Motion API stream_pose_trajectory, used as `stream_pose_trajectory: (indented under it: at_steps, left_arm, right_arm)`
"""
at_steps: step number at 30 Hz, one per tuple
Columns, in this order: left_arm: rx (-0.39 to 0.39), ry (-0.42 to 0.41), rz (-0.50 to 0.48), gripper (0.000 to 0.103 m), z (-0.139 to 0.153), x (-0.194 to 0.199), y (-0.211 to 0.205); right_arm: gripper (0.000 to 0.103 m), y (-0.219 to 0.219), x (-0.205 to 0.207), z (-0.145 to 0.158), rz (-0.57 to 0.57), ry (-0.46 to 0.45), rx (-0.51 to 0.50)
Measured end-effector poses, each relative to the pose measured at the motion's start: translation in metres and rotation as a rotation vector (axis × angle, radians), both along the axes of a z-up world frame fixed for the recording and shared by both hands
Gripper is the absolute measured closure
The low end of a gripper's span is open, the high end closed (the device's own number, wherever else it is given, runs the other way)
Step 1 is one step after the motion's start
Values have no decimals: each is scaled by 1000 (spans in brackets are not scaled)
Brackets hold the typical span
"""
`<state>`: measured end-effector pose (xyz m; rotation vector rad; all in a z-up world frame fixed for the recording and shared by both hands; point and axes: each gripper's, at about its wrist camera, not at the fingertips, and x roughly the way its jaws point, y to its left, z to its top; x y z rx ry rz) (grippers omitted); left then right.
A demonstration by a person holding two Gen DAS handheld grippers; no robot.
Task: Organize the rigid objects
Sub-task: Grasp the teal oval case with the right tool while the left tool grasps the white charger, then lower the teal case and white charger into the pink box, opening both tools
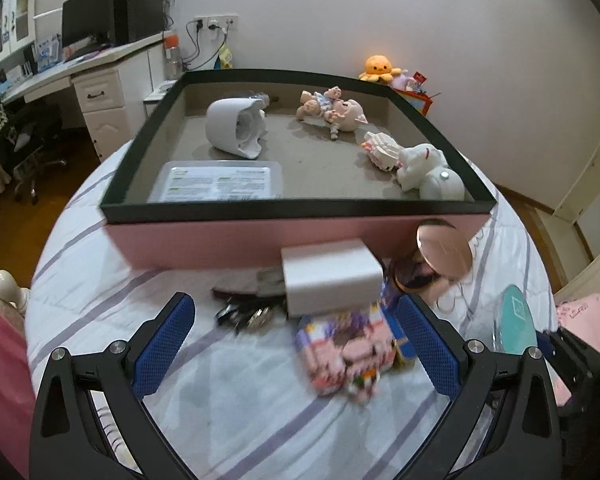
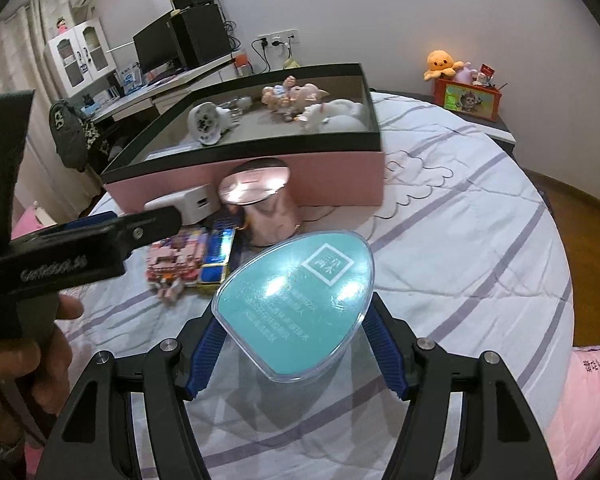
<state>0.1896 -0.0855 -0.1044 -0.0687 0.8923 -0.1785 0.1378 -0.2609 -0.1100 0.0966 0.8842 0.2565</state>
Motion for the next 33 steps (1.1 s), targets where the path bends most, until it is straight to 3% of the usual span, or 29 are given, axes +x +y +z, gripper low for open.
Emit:
stream_pose_trajectory:
  at_steps: [2, 4, 5, 6, 20, 33]
  left_arm:
    - [-7, 4, -2, 1, -2, 8, -4]
    - [-13, 2, -10, 9, -5, 12, -6]
    - [-25, 8, -20, 29, -8, 15, -7]
    - [-37, 23, -26, 33, -12, 18, -7]
    - [-42, -52, -46, 34, 4, -13, 20]
    - [-76, -158, -24, 34, 46, -18, 67]
  right_arm:
    - [35, -2, 1, -1, -2, 2, 2]
    - [35, -4, 3, -2, -6, 6, 4]
    - [35, -5, 3, -3, -8, 8, 6]
    - [35, -5, 4, -3, -9, 9, 6]
    - [35, 5, 3, 10, 1, -10, -6]
    - [35, 27, 19, 66, 33, -120, -42]
